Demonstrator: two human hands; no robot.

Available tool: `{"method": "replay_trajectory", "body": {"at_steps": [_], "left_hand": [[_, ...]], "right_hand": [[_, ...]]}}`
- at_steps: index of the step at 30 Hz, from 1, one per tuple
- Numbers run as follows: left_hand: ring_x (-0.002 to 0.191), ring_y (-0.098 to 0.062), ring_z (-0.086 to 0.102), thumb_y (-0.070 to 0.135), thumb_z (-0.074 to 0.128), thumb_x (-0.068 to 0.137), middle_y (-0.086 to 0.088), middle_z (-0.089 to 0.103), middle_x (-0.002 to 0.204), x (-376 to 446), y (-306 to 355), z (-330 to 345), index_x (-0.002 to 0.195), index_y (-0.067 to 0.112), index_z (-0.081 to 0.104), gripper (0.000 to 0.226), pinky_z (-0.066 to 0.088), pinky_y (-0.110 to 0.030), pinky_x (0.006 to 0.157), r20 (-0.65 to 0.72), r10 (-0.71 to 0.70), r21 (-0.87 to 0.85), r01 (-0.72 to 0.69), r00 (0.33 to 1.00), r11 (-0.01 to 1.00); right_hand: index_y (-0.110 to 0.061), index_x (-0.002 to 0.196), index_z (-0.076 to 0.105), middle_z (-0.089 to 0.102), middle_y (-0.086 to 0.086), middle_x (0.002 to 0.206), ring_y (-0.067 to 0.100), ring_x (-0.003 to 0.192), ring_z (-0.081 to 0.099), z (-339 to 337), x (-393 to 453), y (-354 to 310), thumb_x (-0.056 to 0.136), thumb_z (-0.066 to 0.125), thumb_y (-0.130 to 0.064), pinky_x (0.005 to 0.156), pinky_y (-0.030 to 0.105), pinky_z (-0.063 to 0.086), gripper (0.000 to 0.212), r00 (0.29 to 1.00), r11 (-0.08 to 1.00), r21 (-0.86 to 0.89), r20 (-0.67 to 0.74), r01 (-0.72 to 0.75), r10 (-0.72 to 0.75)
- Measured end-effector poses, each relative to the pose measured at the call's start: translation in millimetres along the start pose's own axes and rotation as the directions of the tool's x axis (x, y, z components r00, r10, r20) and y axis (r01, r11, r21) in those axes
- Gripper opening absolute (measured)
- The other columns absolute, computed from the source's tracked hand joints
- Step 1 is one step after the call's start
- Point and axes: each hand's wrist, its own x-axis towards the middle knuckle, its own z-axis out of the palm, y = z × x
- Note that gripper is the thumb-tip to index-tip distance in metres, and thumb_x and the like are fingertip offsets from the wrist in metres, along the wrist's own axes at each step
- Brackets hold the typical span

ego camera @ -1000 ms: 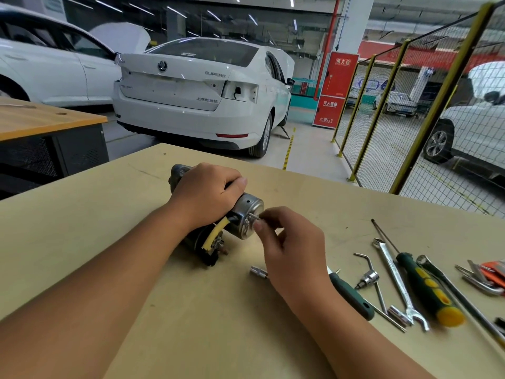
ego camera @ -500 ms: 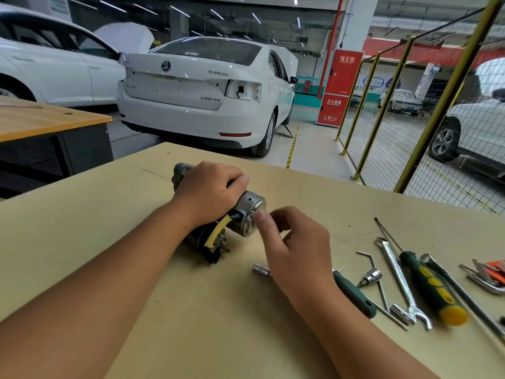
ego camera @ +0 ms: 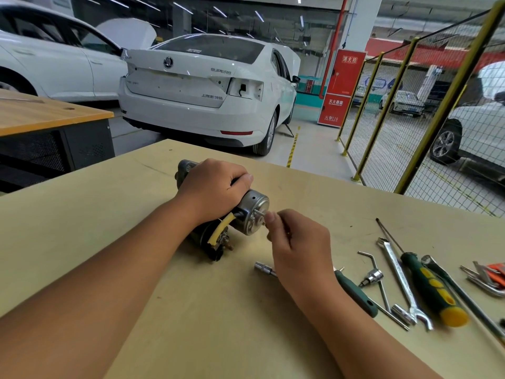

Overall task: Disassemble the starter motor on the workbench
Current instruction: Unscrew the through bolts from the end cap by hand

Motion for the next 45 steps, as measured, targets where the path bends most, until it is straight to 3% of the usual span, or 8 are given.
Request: {"method": "replay_trajectory", "body": {"at_steps": [4, 9, 14, 20, 25, 29, 41, 45], "left_hand": [[0.063, -0.016, 0.056, 0.047, 0.044, 0.095, 0.004, 0.059, 0.06, 0.0, 0.3, 0.1, 0.067, 0.021, 0.06, 0.042, 0.038, -0.031, 0.059, 0.007, 0.006, 0.005, -0.006, 1.0, 1.0], [0.065, -0.018, 0.058, 0.047, 0.044, 0.096, 0.004, 0.061, 0.062, -0.1, 1.2, -0.7, 0.069, 0.021, 0.064, 0.042, 0.042, -0.032, 0.061, 0.011, -0.001, -0.001, 0.001, 1.0, 1.0], [0.066, -0.018, 0.058, 0.047, 0.043, 0.095, 0.003, 0.061, 0.063, 0.2, 0.7, 0.0, 0.07, 0.021, 0.064, 0.042, 0.044, -0.033, 0.062, 0.016, 0.007, -0.002, -0.007, 1.0, 1.0], [0.065, -0.018, 0.057, 0.047, 0.043, 0.096, 0.004, 0.06, 0.061, 0.5, -0.7, 1.0, 0.068, 0.02, 0.061, 0.043, 0.045, -0.034, 0.063, 0.011, 0.001, 0.001, -0.001, 1.0, 1.0], [0.064, -0.014, 0.056, 0.046, 0.044, 0.095, 0.005, 0.06, 0.061, 0.1, -1.0, 1.4, 0.066, 0.024, 0.059, 0.04, 0.038, -0.031, 0.06, 0.008, 0.008, -0.005, -0.008, 1.0, 1.0], [0.065, -0.016, 0.056, 0.046, 0.044, 0.096, 0.005, 0.06, 0.061, 0.4, -1.3, 2.0, 0.066, 0.025, 0.059, 0.04, 0.041, -0.032, 0.061, 0.004, 0.002, 0.001, -0.002, 1.0, 1.0], [0.066, -0.017, 0.058, 0.046, 0.045, 0.095, 0.004, 0.062, 0.063, 0.1, -0.7, 1.5, 0.07, 0.021, 0.065, 0.041, 0.041, -0.031, 0.061, 0.011, -0.008, -0.004, 0.008, 1.0, 1.0], [0.063, -0.014, 0.055, 0.046, 0.045, 0.095, 0.005, 0.059, 0.06, 0.0, -0.3, 1.4, 0.064, 0.027, 0.057, 0.038, 0.034, -0.029, 0.059, 0.014, -0.007, -0.01, 0.007, 1.0, 1.0]], "right_hand": [[-0.043, 0.093, 0.06, 0.063, -0.021, 0.079, 0.004, 0.07, 0.058, -2.4, -1.1, -0.4, 0.088, 0.075, -0.04, 0.064, 0.03, 0.049, 0.015, 1.0, 0.999, 0.034, -0.013, 0.007, -0.006], [-0.027, 0.076, 0.063, 0.061, -0.012, 0.066, 0.01, 0.066, 0.055, 0.6, -0.1, 2.6, 0.096, 0.064, -0.04, 0.059, 0.032, 0.043, 0.024, 1.0, 1.0, 0.023, -0.015, 0.015, -0.015], [-0.047, 0.092, 0.06, 0.064, -0.024, 0.083, 0.004, 0.066, 0.058, -1.6, -2.0, -0.7, 0.087, 0.075, -0.043, 0.061, 0.026, 0.045, 0.016, 1.0, 0.999, 0.051, -0.007, 0.013, -0.012], [-0.025, 0.079, 0.063, 0.062, -0.009, 0.068, 0.011, 0.065, 0.056, -1.3, -0.3, 1.3, 0.099, 0.06, -0.041, 0.061, 0.039, 0.049, 0.025, 1.0, 1.0, -0.009, 0.0, 0.017, -0.017], [-0.049, 0.101, 0.055, 0.063, -0.021, 0.079, 0.003, 0.068, 0.058, -2.6, -3.1, -2.7, 0.088, 0.071, -0.046, 0.061, 0.028, 0.047, 0.02, 1.0, 1.0, -0.005, 0.022, -0.006, 0.006], [-0.031, 0.093, 0.061, 0.061, -0.012, 0.075, 0.01, 0.07, 0.056, -1.5, -2.4, -4.4, 0.099, 0.049, -0.051, 0.064, 0.035, 0.048, 0.024, 0.998, 0.992, -0.115, 0.04, 0.048, -0.044], [-0.024, 0.091, 0.063, 0.063, -0.01, 0.076, 0.014, 0.072, 0.057, -2.2, -1.4, -4.7, 0.099, 0.054, -0.044, 0.065, 0.038, 0.049, 0.024, 0.999, 0.992, -0.123, 0.034, 0.029, -0.025], [-0.043, 0.107, 0.055, 0.062, -0.022, 0.083, 0.003, 0.07, 0.057, -2.8, -3.0, -6.0, 0.09, 0.067, -0.049, 0.062, 0.029, 0.046, 0.021, 1.0, 0.997, -0.071, 0.015, 0.005, -0.004]]}}
